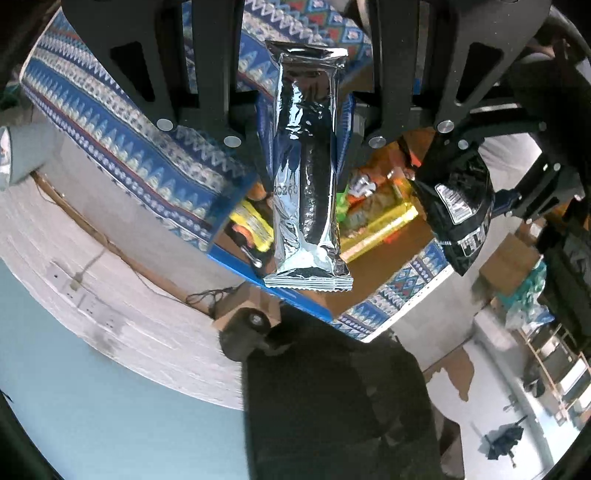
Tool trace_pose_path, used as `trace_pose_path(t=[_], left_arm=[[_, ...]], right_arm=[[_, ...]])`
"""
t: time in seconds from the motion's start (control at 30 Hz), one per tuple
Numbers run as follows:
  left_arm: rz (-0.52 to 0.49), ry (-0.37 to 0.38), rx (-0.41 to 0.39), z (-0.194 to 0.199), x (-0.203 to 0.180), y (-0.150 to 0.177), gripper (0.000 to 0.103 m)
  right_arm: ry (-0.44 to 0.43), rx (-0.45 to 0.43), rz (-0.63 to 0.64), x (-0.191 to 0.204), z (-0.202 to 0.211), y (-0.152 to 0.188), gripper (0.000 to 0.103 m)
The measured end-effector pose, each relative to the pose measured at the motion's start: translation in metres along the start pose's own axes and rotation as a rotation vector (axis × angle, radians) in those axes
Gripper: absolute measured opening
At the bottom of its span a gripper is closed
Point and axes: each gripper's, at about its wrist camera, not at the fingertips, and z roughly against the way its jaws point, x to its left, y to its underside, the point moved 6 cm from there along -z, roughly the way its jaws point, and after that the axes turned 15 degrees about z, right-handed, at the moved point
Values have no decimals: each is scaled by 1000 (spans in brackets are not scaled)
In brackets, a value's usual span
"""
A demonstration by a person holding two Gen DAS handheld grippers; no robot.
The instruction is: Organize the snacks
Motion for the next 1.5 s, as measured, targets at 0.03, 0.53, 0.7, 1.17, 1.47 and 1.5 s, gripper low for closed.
trace_pose_path(t=[0.03,0.53,0.7,1.17,1.47,1.5], left_arm=[[4,-5,2,-3,3,-1,59],[146,-47,47,-27,45,-17,59],[161,-48,28,-23,49,-20,77],[109,-51,19,1,31,-7,87],[77,-14,-13,23,6,-2,89],[74,-12,-15,24,4,-2,89]], right_arm=[[-7,4,0,2,-4,-4,28],[-90,47,-7,17,-46,-34,29],[-101,44,-16,16,-44,-31,30],[-52,-11,-37,-2,0,-6,39],[-29,-59,-51,-7,33,19,60],[-28,-63,-49,-7,35,22,61]])
